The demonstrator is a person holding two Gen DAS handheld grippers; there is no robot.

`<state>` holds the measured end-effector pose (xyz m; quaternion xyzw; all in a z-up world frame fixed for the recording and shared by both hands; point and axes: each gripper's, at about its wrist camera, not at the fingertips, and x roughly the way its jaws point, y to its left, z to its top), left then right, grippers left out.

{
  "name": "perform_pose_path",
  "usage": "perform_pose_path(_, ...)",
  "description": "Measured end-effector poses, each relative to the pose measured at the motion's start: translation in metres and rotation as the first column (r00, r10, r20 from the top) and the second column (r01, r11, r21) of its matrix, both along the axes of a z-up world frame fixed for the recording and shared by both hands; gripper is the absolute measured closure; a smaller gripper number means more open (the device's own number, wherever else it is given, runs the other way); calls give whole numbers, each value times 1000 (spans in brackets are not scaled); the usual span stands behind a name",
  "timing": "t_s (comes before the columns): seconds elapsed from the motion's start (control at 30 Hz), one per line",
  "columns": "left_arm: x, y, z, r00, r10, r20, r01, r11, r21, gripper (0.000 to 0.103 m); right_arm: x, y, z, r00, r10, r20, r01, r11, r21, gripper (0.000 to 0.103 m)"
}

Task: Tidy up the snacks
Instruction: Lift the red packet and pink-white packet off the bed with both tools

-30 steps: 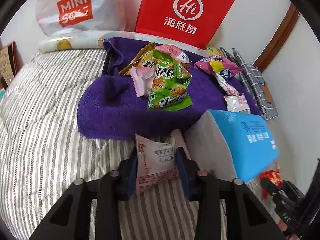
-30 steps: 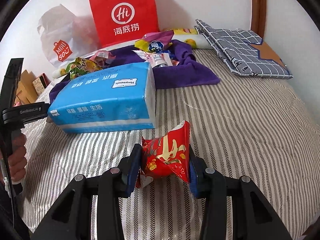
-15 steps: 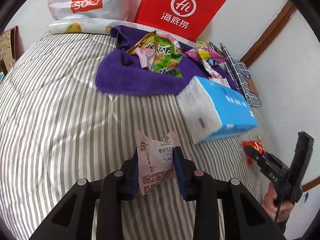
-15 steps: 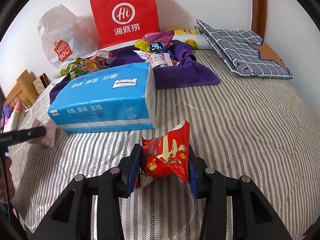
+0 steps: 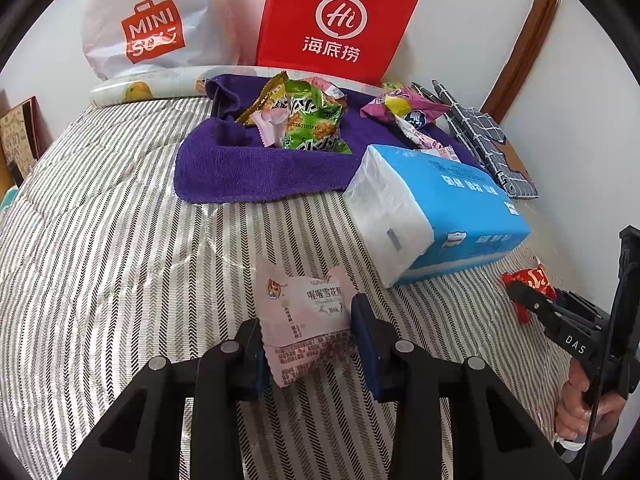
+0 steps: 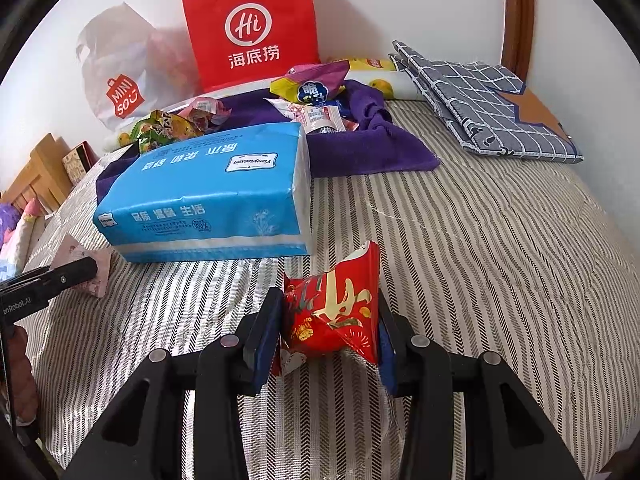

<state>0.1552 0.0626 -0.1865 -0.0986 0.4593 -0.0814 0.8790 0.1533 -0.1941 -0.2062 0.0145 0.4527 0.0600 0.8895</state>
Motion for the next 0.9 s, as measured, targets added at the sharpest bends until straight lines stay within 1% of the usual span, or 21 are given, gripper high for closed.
perform_pose_path(0.2, 1, 2, -2, 999, 36, -1, -36, 999, -33, 69, 1, -1, 0, 1000, 4, -1, -4, 1000, 16, 60)
perform_pose_path(0.23, 1, 2, -2, 999, 42, -1, -42, 999, -35, 69, 0, -2, 1, 1000, 6, 0, -6, 1000, 24, 59)
perform_pose_path(0.37, 1, 1, -2, 999, 43, -1, -43, 999, -22, 69, -2, -5, 2, 1000, 29, -4, -29, 998, 55, 53)
perform_pose_path(0.47, 1, 1, -2, 999, 40, -1, -40, 999, -34, 70, -4, -4, 2, 1000, 29, -4, -29, 999, 44, 53)
perform_pose_path(0.5, 0, 2, -1, 999, 39, -2, -39, 999, -39, 71, -4, -3, 2, 1000, 30, -2, -30, 999, 37, 55)
perform_pose_path(0.57, -1, 3, -1, 999, 32, -3, -32, 998, -50, 71, -6, -1, 3, 999, 36, 8, -36, 999, 25, 62)
perform_pose_path(0.7, -6, 7, 2, 1000, 19, -3, -19, 997, -77, 75, -10, 2, 6, 999, 43, 25, -43, 999, 4, 63)
perform_pose_path(0.8, -11, 9, 4, 1000, 12, 3, -12, 997, -74, 76, -13, 3, 8, 999, 47, 24, -47, 999, 13, 63)
perform_pose_path(0.9, -14, 13, 8, 1000, 11, 4, -11, 996, -85, 76, -15, 2, 13, 999, 39, 21, -39, 999, 27, 63)
